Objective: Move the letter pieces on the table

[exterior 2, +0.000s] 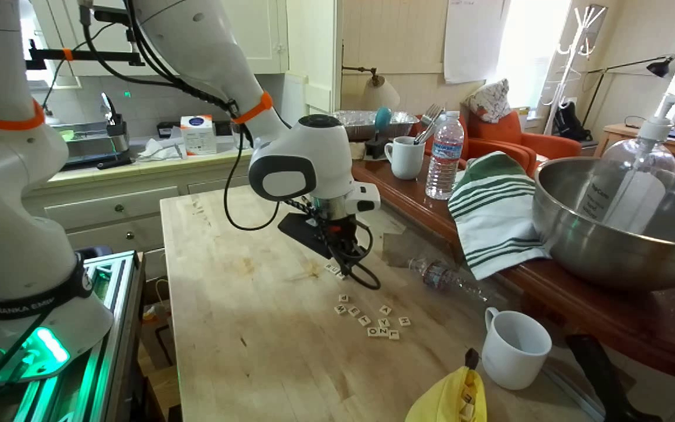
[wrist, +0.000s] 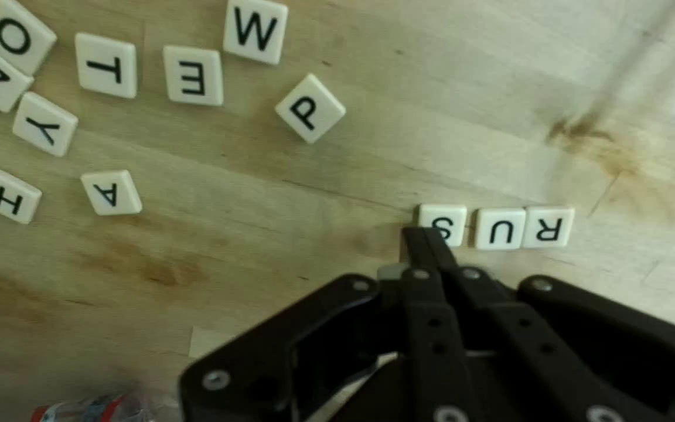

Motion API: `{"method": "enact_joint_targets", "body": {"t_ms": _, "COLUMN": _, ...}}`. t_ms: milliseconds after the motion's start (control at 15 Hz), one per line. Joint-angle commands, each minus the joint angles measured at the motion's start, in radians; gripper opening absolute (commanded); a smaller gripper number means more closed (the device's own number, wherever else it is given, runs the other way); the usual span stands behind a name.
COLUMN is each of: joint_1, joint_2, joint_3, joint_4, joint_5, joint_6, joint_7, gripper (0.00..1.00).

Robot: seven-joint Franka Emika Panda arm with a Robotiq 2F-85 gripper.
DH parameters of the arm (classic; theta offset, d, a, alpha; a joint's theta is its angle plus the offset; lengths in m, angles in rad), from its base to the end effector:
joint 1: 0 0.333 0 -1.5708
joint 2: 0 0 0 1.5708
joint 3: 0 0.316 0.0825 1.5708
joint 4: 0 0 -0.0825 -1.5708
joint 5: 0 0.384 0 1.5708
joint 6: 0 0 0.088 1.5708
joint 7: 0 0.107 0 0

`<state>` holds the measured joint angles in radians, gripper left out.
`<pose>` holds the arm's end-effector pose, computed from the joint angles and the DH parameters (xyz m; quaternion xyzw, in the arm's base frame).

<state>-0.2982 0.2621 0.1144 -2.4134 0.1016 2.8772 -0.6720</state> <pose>0.5059 -0.0987 0.2243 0.9759 0.1907 0.1052 0.0121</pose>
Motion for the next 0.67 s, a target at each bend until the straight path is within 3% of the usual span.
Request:
{"method": "enact_joint_targets", "body": {"t_ms": 0, "joint_1": -0.023, "joint_2": -0.036, "joint_3": 0.019, "joint_4": -0.011, "joint_5": 0.055, "joint_6": -0.028, "joint_7": -0.043, "gripper": 0.0}}
{"method": "enact_joint_targets", "body": {"t_ms": 600, "joint_1": -0.02, "joint_2": -0.069, "joint_3": -0.116, "joint_4": -0.012, "joint_5": -0.004, "joint_6": -0.014, "joint_7": -0.013, "gripper": 0.0}}
